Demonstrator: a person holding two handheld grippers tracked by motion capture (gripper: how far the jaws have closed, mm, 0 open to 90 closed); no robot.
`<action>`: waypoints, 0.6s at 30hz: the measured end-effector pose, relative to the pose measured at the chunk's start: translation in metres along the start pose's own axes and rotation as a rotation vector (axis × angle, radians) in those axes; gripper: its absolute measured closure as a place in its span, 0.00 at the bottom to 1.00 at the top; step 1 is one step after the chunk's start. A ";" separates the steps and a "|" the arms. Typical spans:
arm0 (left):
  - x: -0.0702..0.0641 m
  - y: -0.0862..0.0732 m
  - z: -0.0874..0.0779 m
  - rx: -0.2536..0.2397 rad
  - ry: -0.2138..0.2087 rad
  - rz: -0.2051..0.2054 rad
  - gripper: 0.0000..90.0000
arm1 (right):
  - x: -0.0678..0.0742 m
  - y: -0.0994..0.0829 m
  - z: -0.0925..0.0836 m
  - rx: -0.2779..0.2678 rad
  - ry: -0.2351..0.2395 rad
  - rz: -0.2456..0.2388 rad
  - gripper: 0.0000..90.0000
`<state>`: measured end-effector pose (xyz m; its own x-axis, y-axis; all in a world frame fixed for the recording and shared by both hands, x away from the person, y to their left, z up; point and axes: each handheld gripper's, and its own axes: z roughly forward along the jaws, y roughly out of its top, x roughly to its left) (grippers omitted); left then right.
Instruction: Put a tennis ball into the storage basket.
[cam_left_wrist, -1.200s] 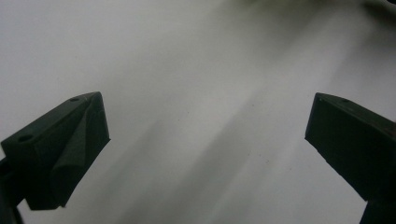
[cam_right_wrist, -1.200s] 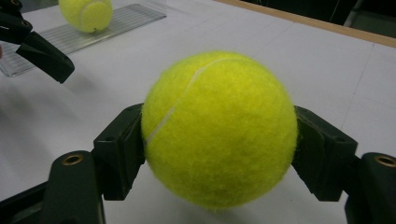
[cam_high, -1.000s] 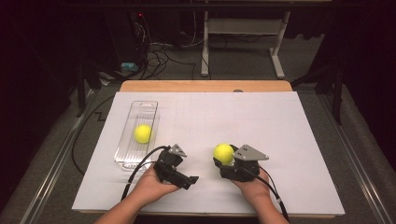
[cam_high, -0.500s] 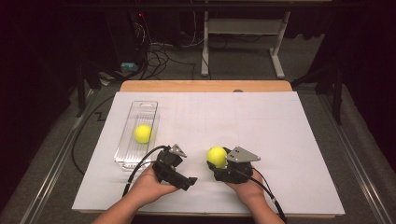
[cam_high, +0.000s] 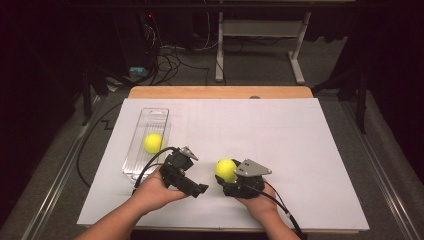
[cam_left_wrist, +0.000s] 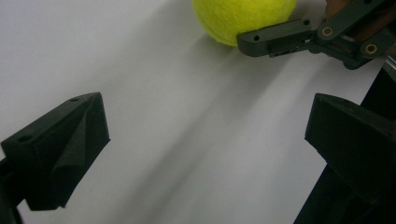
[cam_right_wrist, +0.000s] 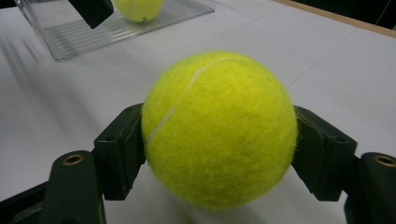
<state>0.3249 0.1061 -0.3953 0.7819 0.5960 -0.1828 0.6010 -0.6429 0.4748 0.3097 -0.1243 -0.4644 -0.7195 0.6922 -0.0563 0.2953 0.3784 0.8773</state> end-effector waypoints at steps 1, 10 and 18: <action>0.000 0.002 -0.001 0.007 0.003 0.001 0.01 | 0.000 0.000 0.000 -0.001 0.000 0.001 0.30; 0.005 0.015 -0.013 0.048 0.006 -0.021 0.01 | 0.000 0.001 -0.001 -0.010 0.007 0.000 0.30; 0.008 0.028 -0.022 0.064 -0.004 -0.044 0.01 | 0.002 0.002 -0.001 -0.017 0.018 0.001 0.30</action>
<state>0.3447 0.1038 -0.3648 0.7551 0.6224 -0.2060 0.6441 -0.6456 0.4103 0.3080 -0.1231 -0.4625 -0.7306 0.6812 -0.0467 0.2855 0.3669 0.8854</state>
